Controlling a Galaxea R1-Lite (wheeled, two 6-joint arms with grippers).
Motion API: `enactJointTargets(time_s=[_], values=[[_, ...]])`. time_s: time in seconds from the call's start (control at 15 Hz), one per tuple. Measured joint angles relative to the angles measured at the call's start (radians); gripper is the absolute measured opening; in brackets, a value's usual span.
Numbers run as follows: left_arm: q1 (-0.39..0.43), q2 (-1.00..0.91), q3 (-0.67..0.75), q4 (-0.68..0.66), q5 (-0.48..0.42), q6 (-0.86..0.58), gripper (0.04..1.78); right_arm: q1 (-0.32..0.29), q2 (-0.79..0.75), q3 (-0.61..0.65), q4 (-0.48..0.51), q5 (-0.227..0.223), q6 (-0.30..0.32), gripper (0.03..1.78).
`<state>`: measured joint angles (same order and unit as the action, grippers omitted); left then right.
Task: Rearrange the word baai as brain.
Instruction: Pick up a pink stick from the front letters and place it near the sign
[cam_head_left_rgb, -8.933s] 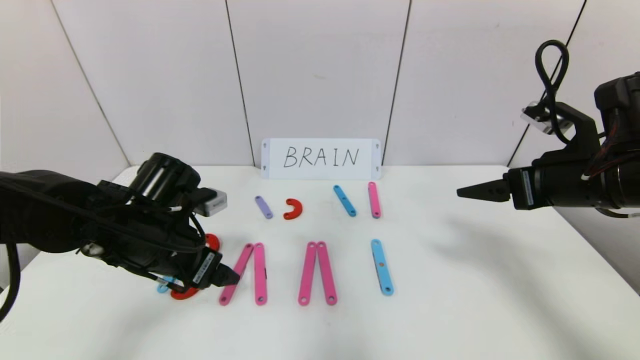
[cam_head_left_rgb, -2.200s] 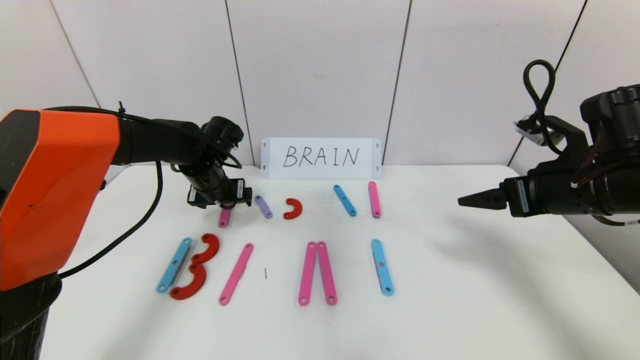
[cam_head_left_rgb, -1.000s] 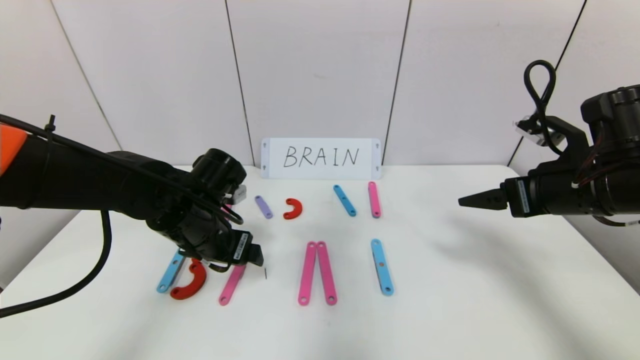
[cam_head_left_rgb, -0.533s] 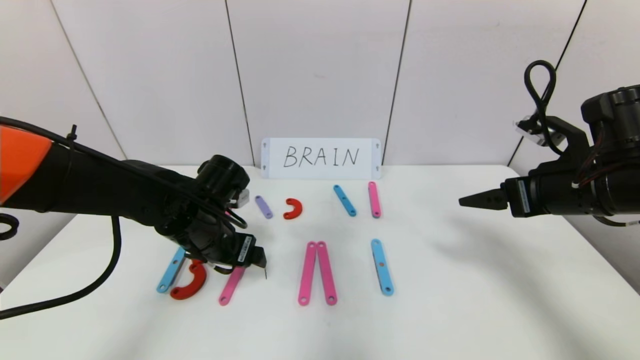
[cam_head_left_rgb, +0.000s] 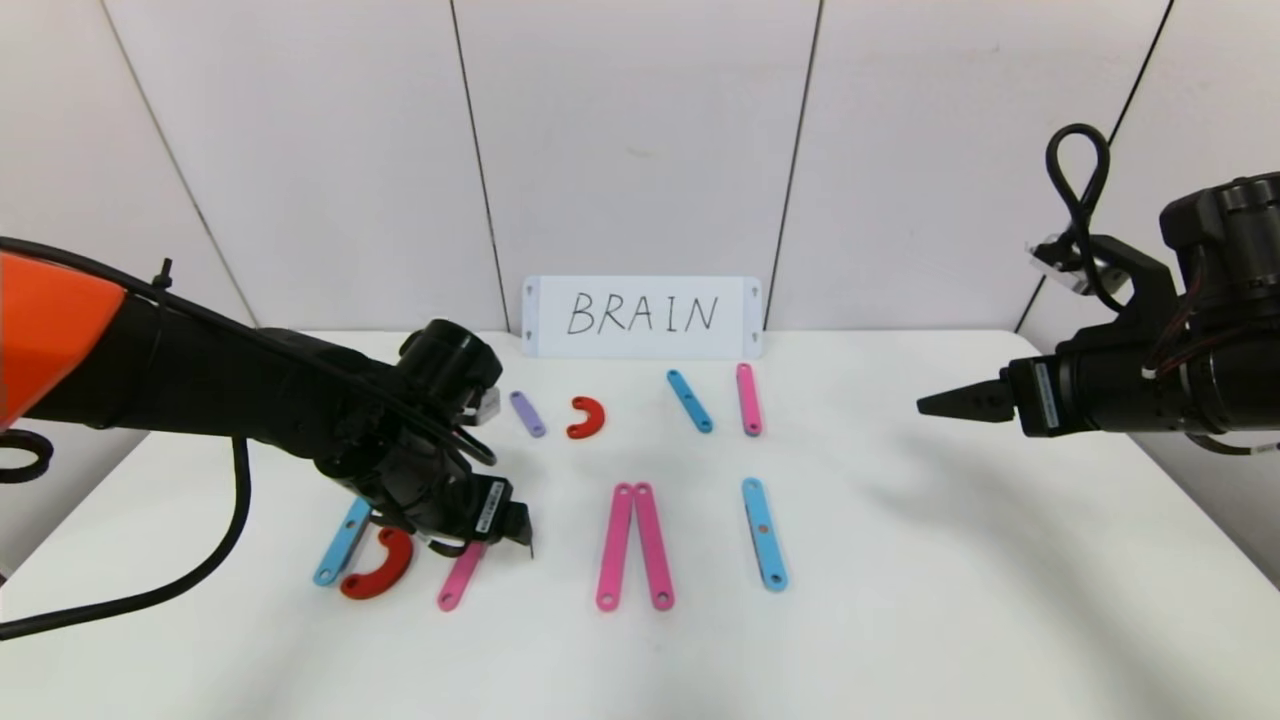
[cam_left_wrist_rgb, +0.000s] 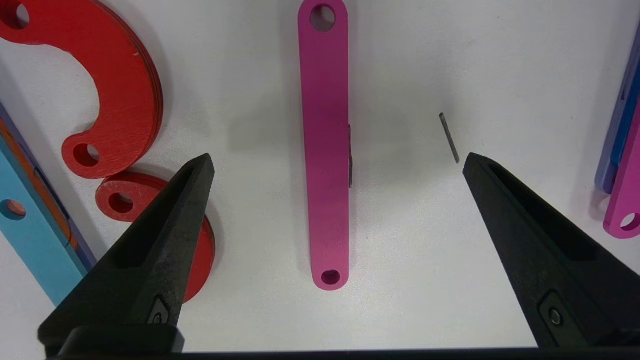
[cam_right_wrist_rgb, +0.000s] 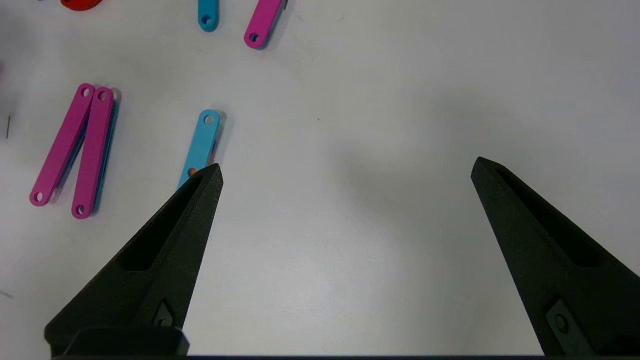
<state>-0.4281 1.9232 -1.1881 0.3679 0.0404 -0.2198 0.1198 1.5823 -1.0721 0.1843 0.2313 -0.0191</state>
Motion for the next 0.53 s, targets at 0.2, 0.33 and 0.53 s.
enactJointTargets(time_s=[0.2, 0.33, 0.53], values=[[0.000, 0.011, 0.000, -0.001, 0.000, 0.000, 1.75, 0.000, 0.001, 0.000, 0.000, 0.000, 0.000, 1.74], [0.001, 0.020, 0.000, -0.007, 0.000, 0.000, 1.75, 0.000, 0.001, 0.000, 0.000, 0.000, 0.000, 1.74], [0.000, 0.027, -0.001, -0.007, 0.003, 0.003, 1.66, 0.000, 0.002, 0.000, 0.000, 0.000, 0.000, 1.74]])
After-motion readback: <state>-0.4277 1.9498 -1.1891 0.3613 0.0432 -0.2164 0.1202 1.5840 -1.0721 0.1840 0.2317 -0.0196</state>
